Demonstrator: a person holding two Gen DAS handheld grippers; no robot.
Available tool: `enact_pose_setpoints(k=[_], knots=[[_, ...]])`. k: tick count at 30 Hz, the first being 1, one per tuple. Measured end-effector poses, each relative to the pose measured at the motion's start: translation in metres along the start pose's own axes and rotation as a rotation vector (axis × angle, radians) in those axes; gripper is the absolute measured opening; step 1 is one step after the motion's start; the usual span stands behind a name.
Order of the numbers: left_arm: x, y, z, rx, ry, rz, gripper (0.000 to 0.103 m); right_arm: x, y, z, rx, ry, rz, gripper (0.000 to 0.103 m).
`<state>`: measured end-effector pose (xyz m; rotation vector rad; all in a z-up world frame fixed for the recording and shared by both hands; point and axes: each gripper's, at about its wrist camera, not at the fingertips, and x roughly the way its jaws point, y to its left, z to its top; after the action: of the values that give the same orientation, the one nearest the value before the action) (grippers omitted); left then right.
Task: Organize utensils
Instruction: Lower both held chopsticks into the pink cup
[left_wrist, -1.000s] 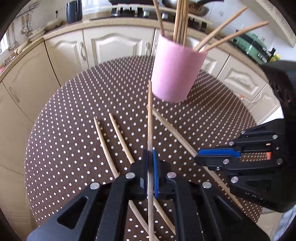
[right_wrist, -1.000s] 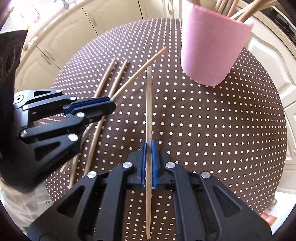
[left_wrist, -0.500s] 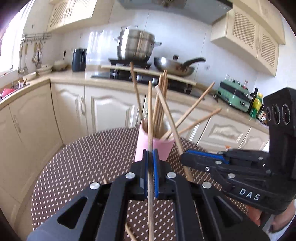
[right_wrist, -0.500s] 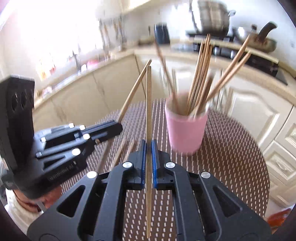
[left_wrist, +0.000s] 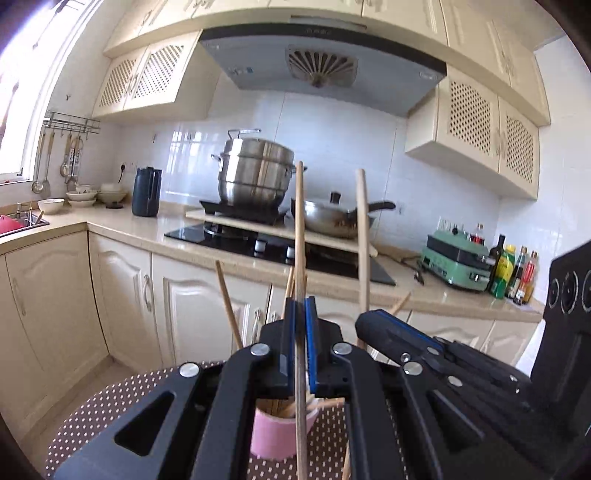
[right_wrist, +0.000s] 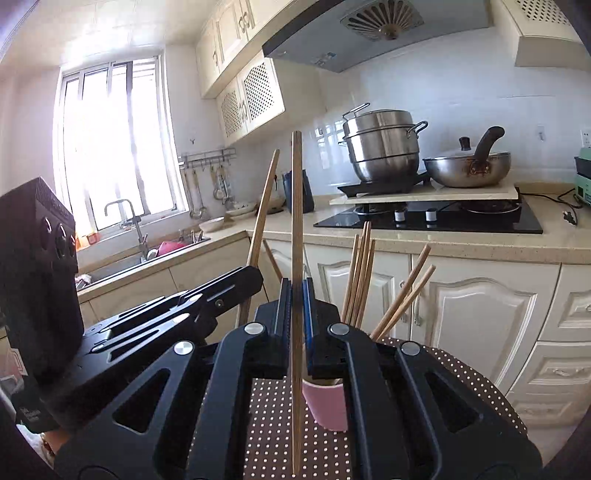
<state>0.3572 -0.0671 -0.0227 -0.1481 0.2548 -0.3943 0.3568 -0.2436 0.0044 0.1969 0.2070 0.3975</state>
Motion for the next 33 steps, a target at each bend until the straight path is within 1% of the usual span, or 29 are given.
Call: enact_pose_setpoints(k=[2,9,13,14,17,21,23,28,33], knots=[[0.008,0.001,0.005,-0.006,-0.032,0.001,0.006,0.003,-0.005,0.004,0.007,-0.036,-0.006,0.006],[0.032,0.008,0.009,-0.029,-0.103,0.014,0.006,0.008,-0.012,0.001,-0.012,-0.163,-0.022,0.006],[0.044,0.012,0.009,-0.044,-0.109,-0.007,0.006,0.015,-0.017,-0.002,-0.005,-0.21,-0.029,0.006],[0.045,0.012,0.009,-0.042,-0.121,-0.004,0.006,0.016,-0.018,-0.002,-0.007,-0.223,-0.031,0.006],[0.049,0.012,0.011,-0.039,-0.141,-0.019,0.006,0.022,-0.023,0.0,-0.001,-0.232,-0.034,0.006],[0.058,0.014,0.008,-0.011,-0.151,-0.003,0.006,0.027,-0.026,0.0,-0.005,-0.234,-0.041,0.006],[0.06,0.017,0.005,-0.017,-0.174,0.011,0.006,0.029,-0.025,-0.001,-0.024,-0.235,-0.044,0.006],[0.071,0.022,-0.008,-0.024,-0.159,0.019,0.006,0.031,-0.024,-0.008,-0.047,-0.215,-0.02,0.006],[0.075,0.026,-0.02,-0.034,-0.126,0.023,0.006,0.03,-0.024,-0.014,-0.059,-0.194,-0.012,0.006]])
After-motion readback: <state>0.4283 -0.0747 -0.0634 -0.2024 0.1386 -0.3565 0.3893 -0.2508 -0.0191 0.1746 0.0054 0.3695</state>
